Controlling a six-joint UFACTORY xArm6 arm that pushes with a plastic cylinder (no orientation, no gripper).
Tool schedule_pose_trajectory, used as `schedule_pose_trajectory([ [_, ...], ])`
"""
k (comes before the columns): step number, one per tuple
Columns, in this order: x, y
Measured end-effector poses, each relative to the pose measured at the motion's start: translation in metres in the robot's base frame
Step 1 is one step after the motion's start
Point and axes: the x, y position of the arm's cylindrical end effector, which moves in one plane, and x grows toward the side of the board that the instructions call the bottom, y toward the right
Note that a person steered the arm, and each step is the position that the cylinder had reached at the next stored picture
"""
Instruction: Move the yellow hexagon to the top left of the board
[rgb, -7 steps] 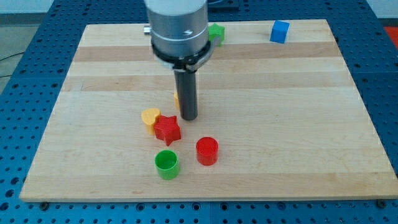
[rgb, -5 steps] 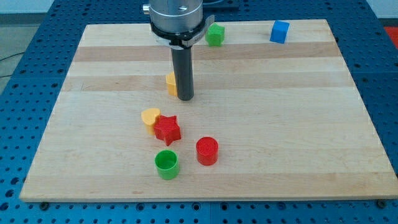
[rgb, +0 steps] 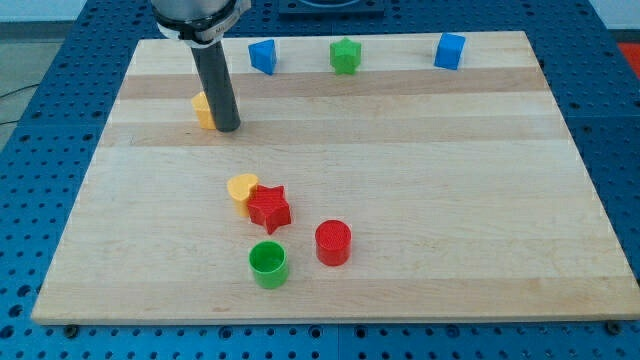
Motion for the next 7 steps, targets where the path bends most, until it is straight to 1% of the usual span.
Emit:
schedule_pose_trajectory([
  [1,-0.006,-0.030],
  [2,0.002,-0.032],
  [3,-0.023,-0.064],
  [4,-0.031,-0.091],
  [6,-0.031,-0.046],
  [7,-0.081,-0.071],
])
